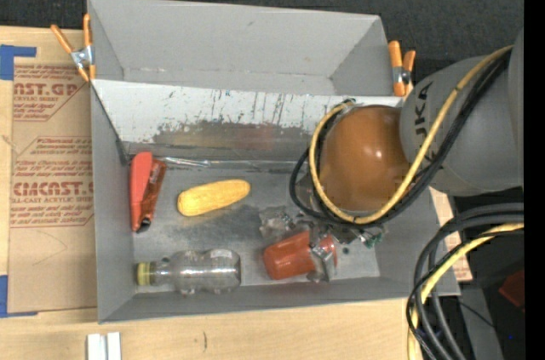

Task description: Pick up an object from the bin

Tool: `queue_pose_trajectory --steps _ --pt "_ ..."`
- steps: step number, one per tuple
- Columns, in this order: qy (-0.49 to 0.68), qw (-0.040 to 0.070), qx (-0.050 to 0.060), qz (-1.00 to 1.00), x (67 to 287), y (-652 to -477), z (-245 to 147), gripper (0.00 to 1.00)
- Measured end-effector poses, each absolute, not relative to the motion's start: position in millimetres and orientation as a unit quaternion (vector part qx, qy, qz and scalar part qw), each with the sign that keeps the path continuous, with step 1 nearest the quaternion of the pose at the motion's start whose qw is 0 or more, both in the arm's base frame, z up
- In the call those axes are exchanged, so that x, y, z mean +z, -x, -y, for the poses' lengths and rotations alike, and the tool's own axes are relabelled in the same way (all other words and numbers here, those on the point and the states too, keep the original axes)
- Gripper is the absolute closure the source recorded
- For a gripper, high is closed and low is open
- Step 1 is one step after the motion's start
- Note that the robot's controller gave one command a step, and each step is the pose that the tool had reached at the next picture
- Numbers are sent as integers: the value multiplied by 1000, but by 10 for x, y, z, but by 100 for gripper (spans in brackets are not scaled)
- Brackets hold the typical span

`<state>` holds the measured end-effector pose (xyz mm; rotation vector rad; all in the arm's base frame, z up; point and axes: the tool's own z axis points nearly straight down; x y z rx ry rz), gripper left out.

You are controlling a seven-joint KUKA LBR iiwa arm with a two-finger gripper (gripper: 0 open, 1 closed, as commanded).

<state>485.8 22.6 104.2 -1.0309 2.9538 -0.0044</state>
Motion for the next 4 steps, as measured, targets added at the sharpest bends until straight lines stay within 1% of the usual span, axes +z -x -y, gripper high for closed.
queue_pose_trajectory --steps 1,2,3,4 --pt "277 11 -3 -961 697 -4934 -591 100" --pt "277 10 -3 -961 695 -4930 -588 0" --pt "277 10 -3 -961 695 -4930 -588 0" --pt "344 10 -2 -939 755 -4922 -447 0"
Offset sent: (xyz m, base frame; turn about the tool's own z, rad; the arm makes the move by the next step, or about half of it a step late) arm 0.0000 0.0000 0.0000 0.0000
